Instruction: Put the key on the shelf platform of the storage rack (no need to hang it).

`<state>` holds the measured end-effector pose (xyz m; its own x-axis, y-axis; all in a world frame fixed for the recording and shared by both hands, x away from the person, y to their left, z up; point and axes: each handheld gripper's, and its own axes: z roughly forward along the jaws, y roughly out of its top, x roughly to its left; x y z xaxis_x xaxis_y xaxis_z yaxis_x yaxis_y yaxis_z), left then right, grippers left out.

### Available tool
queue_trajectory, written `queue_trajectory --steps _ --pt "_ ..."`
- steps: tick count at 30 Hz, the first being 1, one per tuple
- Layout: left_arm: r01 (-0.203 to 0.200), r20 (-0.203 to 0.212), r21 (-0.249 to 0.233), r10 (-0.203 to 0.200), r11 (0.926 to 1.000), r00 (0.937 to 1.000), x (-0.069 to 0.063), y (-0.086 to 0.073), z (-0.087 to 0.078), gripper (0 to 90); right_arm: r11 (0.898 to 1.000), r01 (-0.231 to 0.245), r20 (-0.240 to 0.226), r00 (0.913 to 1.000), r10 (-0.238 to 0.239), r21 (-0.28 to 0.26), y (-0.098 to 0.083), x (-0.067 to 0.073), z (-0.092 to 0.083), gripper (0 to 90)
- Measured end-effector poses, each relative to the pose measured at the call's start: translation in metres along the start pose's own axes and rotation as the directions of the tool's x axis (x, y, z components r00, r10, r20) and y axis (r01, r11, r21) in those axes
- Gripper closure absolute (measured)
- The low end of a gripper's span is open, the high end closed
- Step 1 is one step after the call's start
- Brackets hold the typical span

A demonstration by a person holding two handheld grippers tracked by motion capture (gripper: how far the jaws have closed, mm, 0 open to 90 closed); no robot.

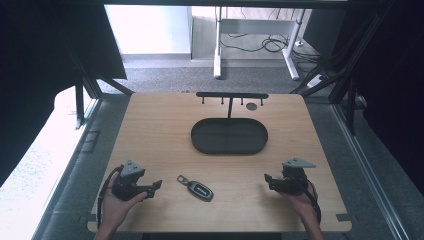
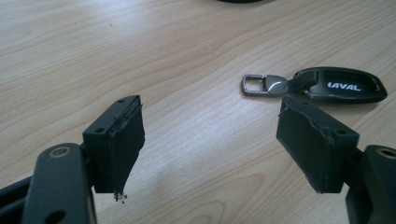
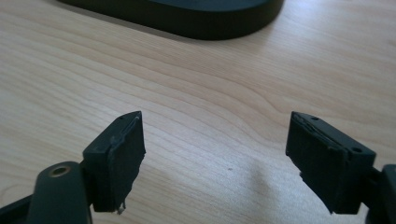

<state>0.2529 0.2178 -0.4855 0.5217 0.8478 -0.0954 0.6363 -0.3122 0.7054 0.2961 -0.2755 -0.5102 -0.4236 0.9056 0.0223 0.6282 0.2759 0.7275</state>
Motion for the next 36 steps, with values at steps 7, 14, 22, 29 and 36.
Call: queue_trajectory --steps 7,14,22,29,36 --pt "0.011 -0.006 -0.012 -0.011 0.9999 0.9999 0.002 -0.001 -0.005 23.6 0.999 0.037 -0.022 0.9991 -0.037 -0.018 0.006 0.006 -0.006 23.7" --pt "0.02 0.001 -0.011 -0.02 0.9997 0.9998 0.003 -0.002 -0.005 23.6 0.995 0.093 -0.051 0.9942 -0.095 -0.038 0.017 0.02 -0.014 27.7" --pt "0.025 0.001 -0.013 -0.025 0.9996 0.9997 0.004 -0.002 -0.005 23.6 0.978 0.206 -0.145 0.9687 -0.202 0.015 0.047 0.044 -0.012 31.8" --pt "0.02 -0.003 -0.022 -0.02 0.9996 0.9998 0.004 -0.001 -0.008 23.6 0.968 0.247 -0.192 0.953 -0.235 0.043 0.058 0.061 -0.004 34.3" --pt "0.019 -0.001 -0.014 -0.019 0.9997 0.9998 0.003 -0.001 -0.006 23.6 0.958 0.278 -0.219 0.9412 -0.258 0.07 0.065 0.075 0.002 34.8"
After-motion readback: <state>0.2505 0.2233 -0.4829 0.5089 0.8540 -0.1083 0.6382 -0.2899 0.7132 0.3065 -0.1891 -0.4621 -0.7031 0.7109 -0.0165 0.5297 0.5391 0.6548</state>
